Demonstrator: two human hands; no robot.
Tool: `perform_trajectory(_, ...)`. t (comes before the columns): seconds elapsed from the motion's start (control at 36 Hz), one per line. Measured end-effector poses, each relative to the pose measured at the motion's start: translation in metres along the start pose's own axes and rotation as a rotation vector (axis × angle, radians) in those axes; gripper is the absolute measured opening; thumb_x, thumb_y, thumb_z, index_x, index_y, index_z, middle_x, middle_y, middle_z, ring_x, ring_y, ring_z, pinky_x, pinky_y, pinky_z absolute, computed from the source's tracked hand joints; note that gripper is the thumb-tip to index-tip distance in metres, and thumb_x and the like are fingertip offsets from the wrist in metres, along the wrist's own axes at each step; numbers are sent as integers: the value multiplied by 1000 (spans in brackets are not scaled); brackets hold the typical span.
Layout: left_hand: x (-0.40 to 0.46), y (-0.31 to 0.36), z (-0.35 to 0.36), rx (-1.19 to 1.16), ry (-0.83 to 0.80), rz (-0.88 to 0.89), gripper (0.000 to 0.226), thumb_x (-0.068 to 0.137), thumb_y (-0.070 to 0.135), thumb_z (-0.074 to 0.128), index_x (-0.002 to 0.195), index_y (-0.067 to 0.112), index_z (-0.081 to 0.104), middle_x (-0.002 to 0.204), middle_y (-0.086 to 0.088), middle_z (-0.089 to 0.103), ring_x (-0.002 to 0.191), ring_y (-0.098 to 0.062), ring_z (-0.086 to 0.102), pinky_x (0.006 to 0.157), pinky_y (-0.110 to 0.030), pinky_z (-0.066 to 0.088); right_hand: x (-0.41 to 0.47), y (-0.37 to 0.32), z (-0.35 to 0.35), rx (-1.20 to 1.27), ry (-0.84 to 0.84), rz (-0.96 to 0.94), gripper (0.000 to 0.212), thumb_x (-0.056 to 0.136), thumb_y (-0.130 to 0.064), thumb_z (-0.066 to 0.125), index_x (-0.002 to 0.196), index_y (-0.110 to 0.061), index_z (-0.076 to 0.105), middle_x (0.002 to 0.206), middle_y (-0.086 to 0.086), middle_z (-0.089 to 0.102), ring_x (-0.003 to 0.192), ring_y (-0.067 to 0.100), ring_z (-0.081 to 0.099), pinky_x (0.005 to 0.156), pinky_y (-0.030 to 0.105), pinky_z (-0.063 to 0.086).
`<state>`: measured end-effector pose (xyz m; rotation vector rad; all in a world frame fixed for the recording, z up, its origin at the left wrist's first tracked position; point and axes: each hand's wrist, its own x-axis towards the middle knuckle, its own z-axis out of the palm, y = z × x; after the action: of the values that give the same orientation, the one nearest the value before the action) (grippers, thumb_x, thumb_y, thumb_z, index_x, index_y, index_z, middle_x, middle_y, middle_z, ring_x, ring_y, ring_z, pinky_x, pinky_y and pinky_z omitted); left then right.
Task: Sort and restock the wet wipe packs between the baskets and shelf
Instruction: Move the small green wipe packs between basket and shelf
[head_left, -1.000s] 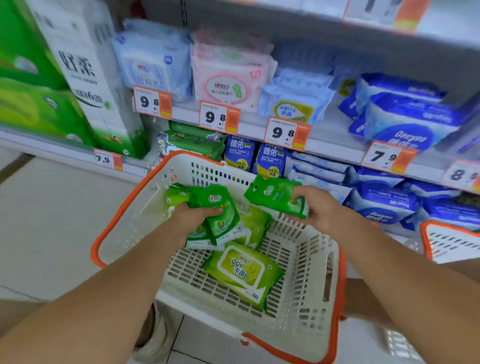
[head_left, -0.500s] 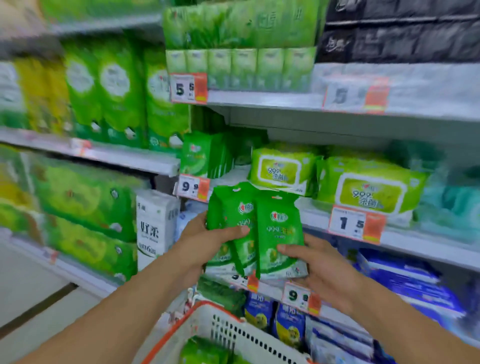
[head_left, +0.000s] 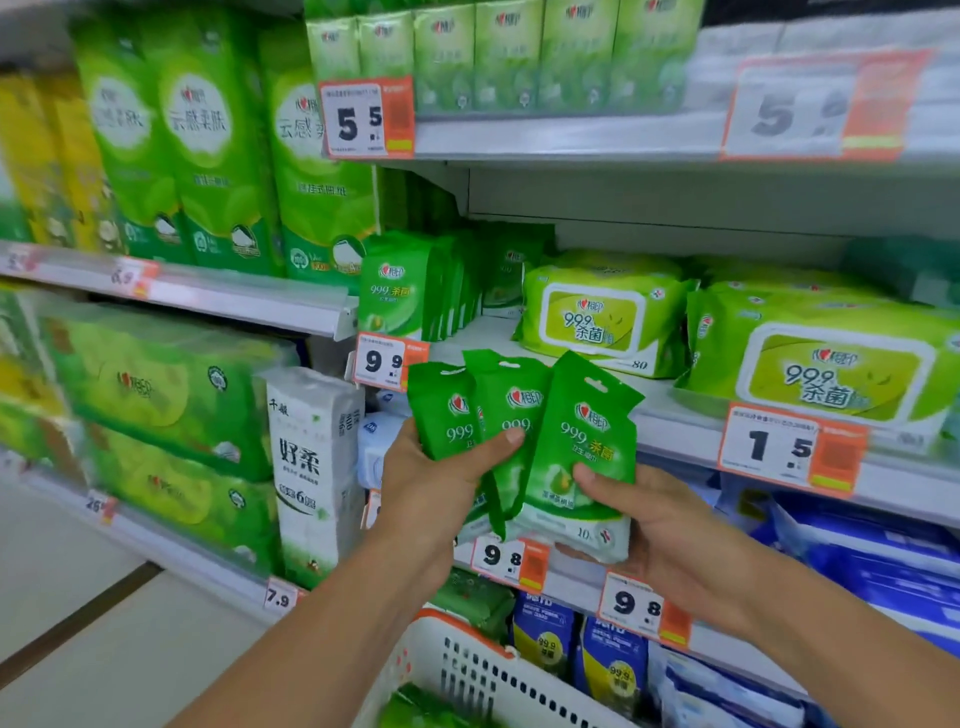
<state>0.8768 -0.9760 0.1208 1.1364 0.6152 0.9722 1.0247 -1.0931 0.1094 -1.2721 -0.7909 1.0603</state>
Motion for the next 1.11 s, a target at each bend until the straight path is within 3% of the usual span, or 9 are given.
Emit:
perform_trajectory(0.17,4,-8,2,97,-72,44,45,81,6,78,115,25,55,105,2,75,89,-9,73,63,-19,57,4,8,1,-142,-52,-75,51,85,-43,74,127,-15,67,125,6,70,119,24,65,113,45,40)
perform_trajectory(0.25,-2,-2,10,64,-130,28,26,89,30,68,112,35,56,97,18,70,74,11,67,53,-8,49,2,3,10,-77,-29,-52,47,87,-30,64,130,-12,62,122,6,71,115,25,67,109,47,44)
perform_trajectory(0.31,-7,0,15,126,-214,44,47,76,50,70,118,39,52,103,24,67,77,17,64,58,-5,47,0,3,17,-118,-13,-59,44,87,-30,62,129,-16,62,120,2,72,114,21,68,107,45,46)
perform_trajectory(0.42,-8,-12,17,271,-216,58,48,78,38,77,116,38,49,108,16,70,91,7,68,76,-14,54,1,5,29,-175,-4,-21,36,93,-34,65,128,-32,60,120,-6,72,117,18,66,109,47,44)
perform_trajectory(0.47,-6,-12,14,291,-215,24,42,83,38,74,117,37,50,110,15,71,93,1,69,82,-23,55,0,1,28,-158,-10,60,44,78,-39,74,120,-30,63,112,-2,75,112,23,68,109,50,43)
perform_trajectory(0.72,-4,14,13,260,-343,-52,25,88,38,65,113,34,63,90,21,75,75,4,70,52,-10,49,-4,-36,23,-107,-1,-118,69,71,-14,85,133,-18,56,121,7,71,109,29,70,96,47,55)
perform_trajectory(0.94,32,34,4,291,-122,203,36,102,48,38,116,30,65,115,2,69,111,-16,63,87,-32,53,8,-60,35,-6,132,-249,74,57,-5,84,126,-10,56,108,10,75,95,29,74,79,45,61)
perform_trajectory(1.06,61,28,-20,602,-6,495,37,104,34,44,137,22,55,128,9,59,116,-5,52,86,-7,36,51,-95,45,-65,180,-293,57,70,3,82,120,-9,58,104,10,76,82,23,76,58,31,59)
perform_trajectory(1.11,73,22,-32,727,30,584,43,104,37,40,143,20,49,133,5,57,118,-8,51,93,-17,39,82,-113,52,-153,205,-314,60,68,2,85,120,-11,57,103,8,77,85,23,76,67,36,62)
